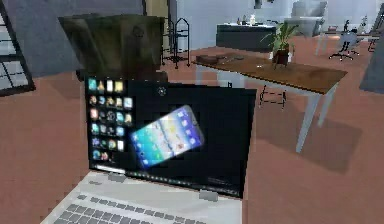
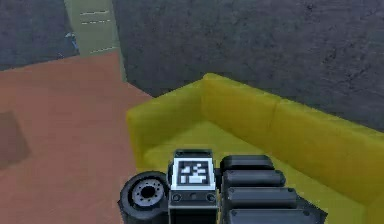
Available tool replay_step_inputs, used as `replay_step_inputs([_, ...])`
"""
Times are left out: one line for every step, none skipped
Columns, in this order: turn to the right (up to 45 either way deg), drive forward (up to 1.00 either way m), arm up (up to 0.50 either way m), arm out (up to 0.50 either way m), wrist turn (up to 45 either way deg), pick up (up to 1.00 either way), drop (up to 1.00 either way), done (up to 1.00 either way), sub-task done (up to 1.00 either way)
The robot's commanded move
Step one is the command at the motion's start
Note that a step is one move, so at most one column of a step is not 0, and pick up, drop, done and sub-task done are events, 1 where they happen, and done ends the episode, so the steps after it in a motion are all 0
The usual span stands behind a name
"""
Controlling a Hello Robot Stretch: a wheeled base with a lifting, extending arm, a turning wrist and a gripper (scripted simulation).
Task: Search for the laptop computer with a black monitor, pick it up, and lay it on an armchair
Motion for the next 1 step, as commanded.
replay_step_inputs([-45.0, 0.00, 0.00, 0.00, 0.0, 0.00, 0.00, 0.00, 0.00])
